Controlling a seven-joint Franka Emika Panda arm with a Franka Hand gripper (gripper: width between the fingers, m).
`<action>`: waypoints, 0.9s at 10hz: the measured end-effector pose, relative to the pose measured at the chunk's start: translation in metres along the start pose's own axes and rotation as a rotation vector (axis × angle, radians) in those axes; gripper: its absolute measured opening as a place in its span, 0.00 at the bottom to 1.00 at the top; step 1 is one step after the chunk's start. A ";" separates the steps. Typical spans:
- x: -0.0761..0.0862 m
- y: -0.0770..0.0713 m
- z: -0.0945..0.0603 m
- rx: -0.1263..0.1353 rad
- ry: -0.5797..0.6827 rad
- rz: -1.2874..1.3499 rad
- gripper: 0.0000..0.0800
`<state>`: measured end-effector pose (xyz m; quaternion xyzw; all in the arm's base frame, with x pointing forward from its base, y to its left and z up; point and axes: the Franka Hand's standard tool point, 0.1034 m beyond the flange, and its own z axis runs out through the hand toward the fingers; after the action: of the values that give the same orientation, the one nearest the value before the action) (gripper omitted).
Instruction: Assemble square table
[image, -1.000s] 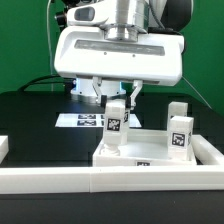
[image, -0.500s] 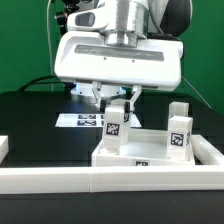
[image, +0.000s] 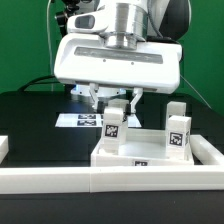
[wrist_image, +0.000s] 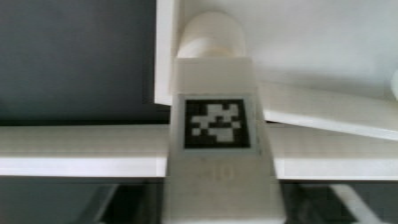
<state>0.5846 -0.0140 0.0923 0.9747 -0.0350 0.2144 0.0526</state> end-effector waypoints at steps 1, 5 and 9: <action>0.000 0.000 0.000 0.000 0.000 0.000 0.64; 0.000 0.000 0.000 0.000 -0.001 0.000 0.80; 0.007 0.008 -0.009 0.007 -0.021 -0.010 0.81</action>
Offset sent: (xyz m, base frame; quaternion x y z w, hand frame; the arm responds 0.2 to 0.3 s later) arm 0.0000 0.0000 0.0000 0.0000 0.0000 0.0000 1.0000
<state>0.5860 -0.0216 0.1044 0.9772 -0.0299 0.2039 0.0501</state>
